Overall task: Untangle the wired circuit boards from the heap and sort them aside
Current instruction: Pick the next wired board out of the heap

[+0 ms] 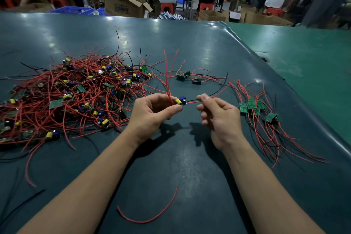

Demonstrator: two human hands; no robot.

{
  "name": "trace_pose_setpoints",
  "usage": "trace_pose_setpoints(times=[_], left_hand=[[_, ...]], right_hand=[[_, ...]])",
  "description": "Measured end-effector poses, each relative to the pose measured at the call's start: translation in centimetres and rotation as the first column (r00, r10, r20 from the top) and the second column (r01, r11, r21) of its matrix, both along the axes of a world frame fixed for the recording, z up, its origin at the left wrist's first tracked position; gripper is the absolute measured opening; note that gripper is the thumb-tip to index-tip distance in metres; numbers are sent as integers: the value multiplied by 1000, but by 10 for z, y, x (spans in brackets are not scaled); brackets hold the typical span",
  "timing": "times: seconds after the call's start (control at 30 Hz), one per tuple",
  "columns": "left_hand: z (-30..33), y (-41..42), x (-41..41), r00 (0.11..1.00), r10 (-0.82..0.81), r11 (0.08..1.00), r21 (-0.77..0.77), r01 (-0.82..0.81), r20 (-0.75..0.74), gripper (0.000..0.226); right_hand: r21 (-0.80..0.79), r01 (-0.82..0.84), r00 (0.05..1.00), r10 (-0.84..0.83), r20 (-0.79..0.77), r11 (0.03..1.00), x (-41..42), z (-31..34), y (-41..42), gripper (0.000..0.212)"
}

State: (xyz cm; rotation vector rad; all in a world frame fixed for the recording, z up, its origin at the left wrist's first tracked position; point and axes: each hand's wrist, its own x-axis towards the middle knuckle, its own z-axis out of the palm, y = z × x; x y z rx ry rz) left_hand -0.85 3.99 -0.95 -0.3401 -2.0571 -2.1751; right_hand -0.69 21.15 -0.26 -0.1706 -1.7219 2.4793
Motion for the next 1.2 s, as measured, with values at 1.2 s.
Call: trace_pose_setpoints(times=[1.2], left_hand=[[12,-10,2,751,-134,798,-520,-305,-646,24]], right_hand=[[-40,-309,942,299,-154,950,14,9,-12,14]])
